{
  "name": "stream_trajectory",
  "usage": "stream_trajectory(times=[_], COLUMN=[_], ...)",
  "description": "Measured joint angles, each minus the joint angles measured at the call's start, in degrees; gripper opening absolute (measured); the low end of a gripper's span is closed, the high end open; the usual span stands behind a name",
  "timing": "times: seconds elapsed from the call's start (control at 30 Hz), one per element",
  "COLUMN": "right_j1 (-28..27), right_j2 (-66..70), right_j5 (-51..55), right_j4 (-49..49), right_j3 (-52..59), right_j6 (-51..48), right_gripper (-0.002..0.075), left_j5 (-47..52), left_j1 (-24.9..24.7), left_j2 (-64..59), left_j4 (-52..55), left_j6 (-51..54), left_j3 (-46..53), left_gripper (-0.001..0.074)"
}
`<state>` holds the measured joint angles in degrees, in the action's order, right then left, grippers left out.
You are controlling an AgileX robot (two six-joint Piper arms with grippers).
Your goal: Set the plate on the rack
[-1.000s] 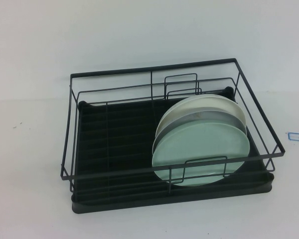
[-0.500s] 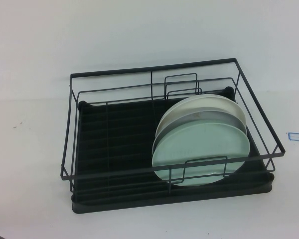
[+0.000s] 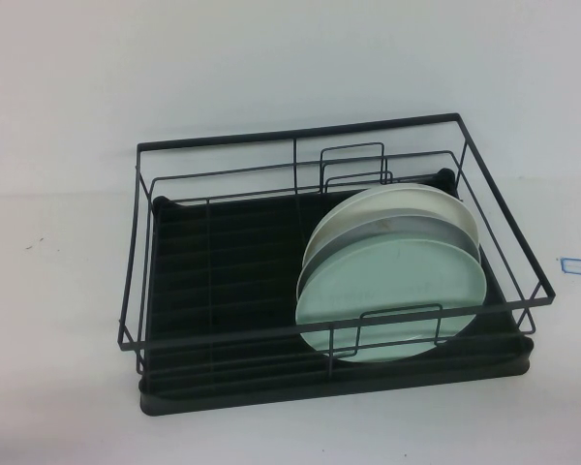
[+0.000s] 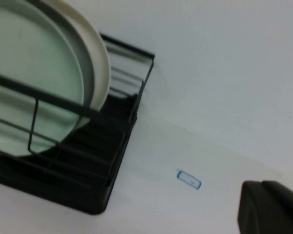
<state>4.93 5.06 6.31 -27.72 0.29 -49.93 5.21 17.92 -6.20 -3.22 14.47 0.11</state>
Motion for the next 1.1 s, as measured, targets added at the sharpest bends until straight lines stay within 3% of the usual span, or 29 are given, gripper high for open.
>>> stream_trajectory(times=[0.23, 0.47, 0.8, 1.1], right_j1=[0.0, 0.0, -1.29, -1.29], right_j2=[0.0, -2.76, -5.65, -5.65], right_j5=[-0.1, 11.03, 15.03, 17.51], right_j4=[11.57, 19.92, 20.37, 15.88], right_j3=[1.42, 1.42, 1.46, 1.46], right_j6=[12.93, 30.03, 37.23, 49.93], right_gripper=[0.0018, 0.0018, 0.0018, 0.0018], left_j5=[7.93, 14.46, 15.22, 11.89], left_j1=[-0.14, -6.64, -15.14, -15.44], left_j2=[0.11, 5.74, 6.59, 6.59], left_j4=[-2.18, -2.26, -2.31, -4.73], left_j6=[0.0, 0.31, 0.96, 0.96], left_j3=[0.0, 0.0, 0.0, 0.0], left_gripper=[0.0, 0.0, 0.0, 0.0])
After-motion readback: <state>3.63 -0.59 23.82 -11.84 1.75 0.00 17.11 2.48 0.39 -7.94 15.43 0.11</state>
